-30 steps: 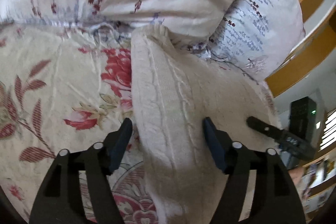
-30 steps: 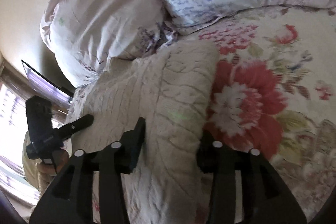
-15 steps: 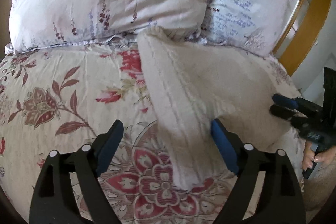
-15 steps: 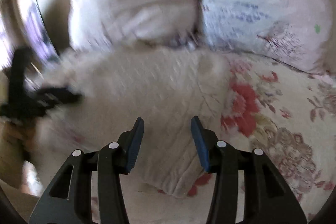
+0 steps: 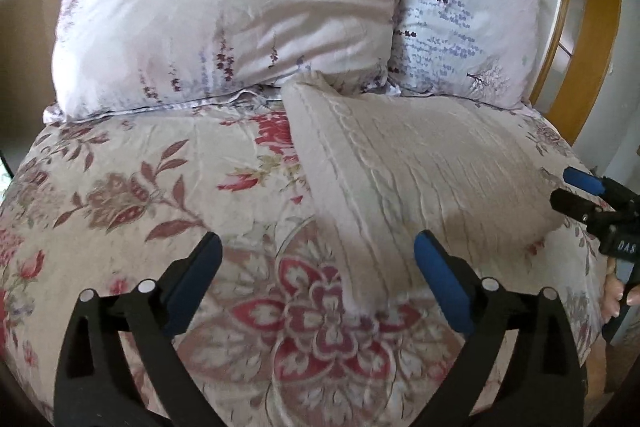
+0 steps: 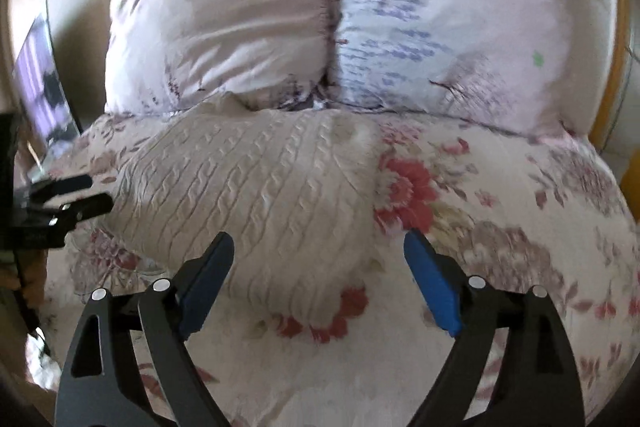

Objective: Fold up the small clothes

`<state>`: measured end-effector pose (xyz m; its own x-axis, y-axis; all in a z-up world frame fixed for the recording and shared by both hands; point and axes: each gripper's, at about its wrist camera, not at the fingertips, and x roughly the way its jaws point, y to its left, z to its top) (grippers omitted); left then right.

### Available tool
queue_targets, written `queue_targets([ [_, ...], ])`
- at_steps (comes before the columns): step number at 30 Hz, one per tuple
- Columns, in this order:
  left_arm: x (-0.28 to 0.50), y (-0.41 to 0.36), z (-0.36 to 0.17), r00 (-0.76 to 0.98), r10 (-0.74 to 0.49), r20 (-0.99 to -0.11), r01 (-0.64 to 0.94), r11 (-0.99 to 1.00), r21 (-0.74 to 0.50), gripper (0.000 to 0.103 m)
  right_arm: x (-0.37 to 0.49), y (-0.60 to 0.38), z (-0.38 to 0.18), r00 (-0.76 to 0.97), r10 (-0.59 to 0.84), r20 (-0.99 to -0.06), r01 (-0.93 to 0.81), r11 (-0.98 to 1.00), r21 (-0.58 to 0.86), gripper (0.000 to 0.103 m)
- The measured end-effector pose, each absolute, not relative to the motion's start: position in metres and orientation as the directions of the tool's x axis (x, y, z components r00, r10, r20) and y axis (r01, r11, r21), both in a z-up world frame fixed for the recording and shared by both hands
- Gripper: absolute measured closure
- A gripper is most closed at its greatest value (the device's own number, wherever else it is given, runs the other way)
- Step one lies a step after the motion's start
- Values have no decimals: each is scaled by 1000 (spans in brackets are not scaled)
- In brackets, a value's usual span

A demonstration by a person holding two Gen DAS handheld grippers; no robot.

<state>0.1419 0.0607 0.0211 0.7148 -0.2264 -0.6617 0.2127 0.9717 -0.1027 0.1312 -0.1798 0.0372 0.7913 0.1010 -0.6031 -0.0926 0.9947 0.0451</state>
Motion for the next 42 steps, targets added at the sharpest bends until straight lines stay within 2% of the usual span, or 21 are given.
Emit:
queue_targets([
  [8, 117, 61, 10, 676, -240, -697, 180, 971, -159, 4, 112, -175, 20, 766, 74, -638, -28, 996, 82, 12],
  [14, 109, 40, -2, 656, -179, -733, 177, 981, -82, 4, 111, -160, 0, 709, 73, -701, -10, 996, 93, 12],
  [20, 113, 31, -9, 626, -156, -764, 168, 984, -63, 4, 115, -151, -10, 679, 51, -732, 25, 995, 93, 11],
  [29, 117, 23, -16, 606, -92, -790, 162, 987, 9, 2, 119, -137, -13, 662, -29, -749, 37, 999, -6, 6],
  [42, 117, 22, -16, 607, -89, -790, 161, 987, 12, 2, 120, -138, -15, 658, -40, -752, 50, 999, -9, 1],
])
